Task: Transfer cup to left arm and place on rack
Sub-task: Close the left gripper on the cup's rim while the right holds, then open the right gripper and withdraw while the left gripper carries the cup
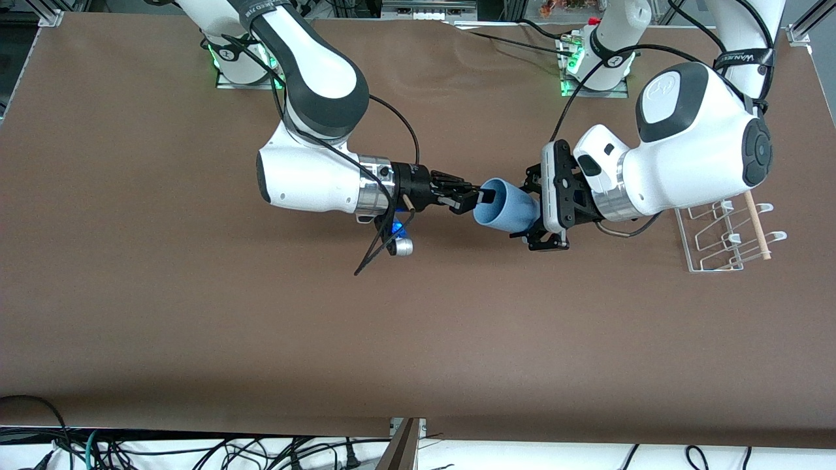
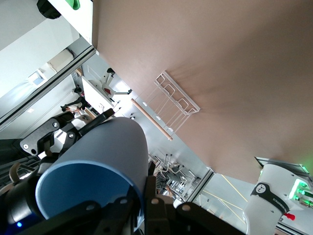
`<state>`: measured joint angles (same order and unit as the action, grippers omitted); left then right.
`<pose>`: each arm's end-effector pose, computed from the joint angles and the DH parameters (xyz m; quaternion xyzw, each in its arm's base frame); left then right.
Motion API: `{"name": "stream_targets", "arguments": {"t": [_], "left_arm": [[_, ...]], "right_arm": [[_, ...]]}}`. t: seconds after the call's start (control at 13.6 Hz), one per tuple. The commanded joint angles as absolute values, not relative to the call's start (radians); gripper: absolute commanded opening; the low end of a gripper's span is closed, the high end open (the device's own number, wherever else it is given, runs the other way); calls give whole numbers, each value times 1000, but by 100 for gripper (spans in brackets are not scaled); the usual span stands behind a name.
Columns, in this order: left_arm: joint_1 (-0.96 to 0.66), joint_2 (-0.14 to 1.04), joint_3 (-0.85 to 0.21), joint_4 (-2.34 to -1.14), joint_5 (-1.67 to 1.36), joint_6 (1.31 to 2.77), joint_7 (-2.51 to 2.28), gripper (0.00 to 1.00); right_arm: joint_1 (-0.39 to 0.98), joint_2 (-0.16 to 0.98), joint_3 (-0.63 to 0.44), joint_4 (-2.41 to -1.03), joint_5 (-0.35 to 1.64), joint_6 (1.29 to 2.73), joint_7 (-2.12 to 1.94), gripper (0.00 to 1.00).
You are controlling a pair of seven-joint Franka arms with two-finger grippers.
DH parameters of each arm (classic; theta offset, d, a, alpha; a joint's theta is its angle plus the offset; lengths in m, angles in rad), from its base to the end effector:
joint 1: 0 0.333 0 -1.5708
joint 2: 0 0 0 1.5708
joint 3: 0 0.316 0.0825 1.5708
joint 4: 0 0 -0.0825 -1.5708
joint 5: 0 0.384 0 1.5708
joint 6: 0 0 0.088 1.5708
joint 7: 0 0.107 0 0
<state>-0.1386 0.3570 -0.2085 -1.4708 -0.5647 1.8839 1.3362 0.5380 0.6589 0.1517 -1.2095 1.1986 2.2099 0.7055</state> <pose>0.6291 -0.2482 0.4990 0.6953 -0.6515 0.1693 0.2519 0.6003 0.4895 0.4543 -0.7828 0.2781 0.2396 0.5025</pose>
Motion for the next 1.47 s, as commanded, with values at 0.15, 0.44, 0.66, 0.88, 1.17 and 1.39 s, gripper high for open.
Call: {"name": "stream_targets", "arguments": {"t": [0.15,0.44,0.66,0.88,1.17,1.39], "left_arm": [[-132,360,-207,-1457,-601,1893,1356,8],[-127,356,-206,-1451,-595,1882,1350,8],[-124,350,-192,-1445,-566,1827,1354,8],[-78,348,-184,-1442,-477,1754,1351,8],[-48,333,-173,-1443,-225,1625,1342,8],[-37,328,-132,-1443,-1,1553,1344,8]], "right_arm": [[534,675,161,-1173,1244,2194,727,86],[467,643,153,-1173,1259,2131,750,97],[315,640,150,-1172,1218,1921,741,96],[181,627,150,-1170,1028,1827,691,96],[65,603,146,-1169,703,1678,588,99],[34,591,147,-1170,530,1675,565,99]]}}
